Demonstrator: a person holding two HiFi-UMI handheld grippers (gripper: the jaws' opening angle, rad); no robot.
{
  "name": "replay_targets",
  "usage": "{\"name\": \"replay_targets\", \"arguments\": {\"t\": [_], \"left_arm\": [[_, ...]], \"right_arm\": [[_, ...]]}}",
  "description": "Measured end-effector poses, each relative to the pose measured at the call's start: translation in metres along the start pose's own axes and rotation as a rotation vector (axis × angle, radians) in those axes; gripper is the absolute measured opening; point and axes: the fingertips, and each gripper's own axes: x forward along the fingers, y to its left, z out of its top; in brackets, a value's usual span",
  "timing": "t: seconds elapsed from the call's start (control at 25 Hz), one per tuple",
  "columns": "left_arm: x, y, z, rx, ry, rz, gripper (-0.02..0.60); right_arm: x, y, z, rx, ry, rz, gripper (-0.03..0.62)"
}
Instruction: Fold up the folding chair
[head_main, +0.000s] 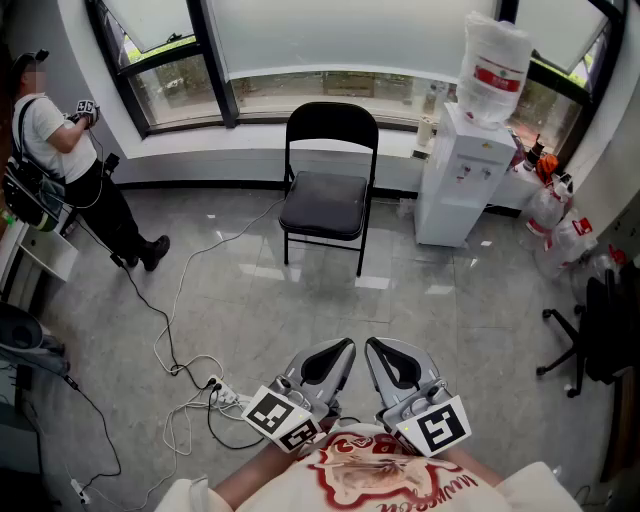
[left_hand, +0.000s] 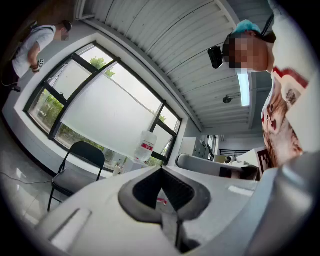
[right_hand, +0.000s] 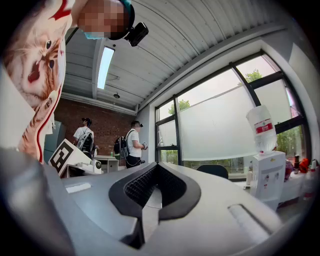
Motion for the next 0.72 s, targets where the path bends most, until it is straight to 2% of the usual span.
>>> {"name": "replay_targets", "arguments": {"t": [0.72], "left_arm": [[-0.023,0.015,0.016,0.091,-0.003,-0.015,0.0]], "right_arm": [[0.019,0.019,-0.002,-0.015,0.001,-0.048,0.023]]}}
